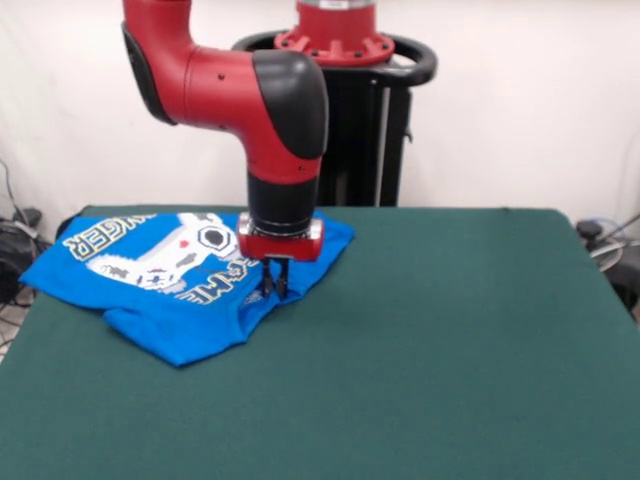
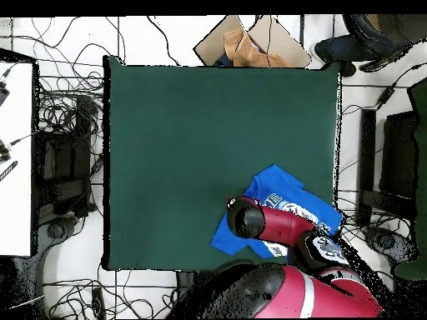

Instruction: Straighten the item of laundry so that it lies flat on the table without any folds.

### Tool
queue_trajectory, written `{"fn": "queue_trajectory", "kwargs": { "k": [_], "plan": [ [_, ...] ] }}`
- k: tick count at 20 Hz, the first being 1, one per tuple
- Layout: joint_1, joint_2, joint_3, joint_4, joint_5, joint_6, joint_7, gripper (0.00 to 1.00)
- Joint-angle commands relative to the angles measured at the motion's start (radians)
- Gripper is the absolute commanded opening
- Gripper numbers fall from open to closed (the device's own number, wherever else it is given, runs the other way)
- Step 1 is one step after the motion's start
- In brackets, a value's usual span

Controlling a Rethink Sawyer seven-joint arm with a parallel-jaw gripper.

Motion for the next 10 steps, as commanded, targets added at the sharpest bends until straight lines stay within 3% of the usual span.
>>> {"fn": "queue_trajectory", "kwargs": {
  "k": [1,10],
  "plan": [
    [0.095,0.107,0.202,-0.001,0.18,-0.017,0.305,0.0],
    [0.158,0.082,0.205,0.012,0.319,0.004,0.316,0.0]
  ]
}}
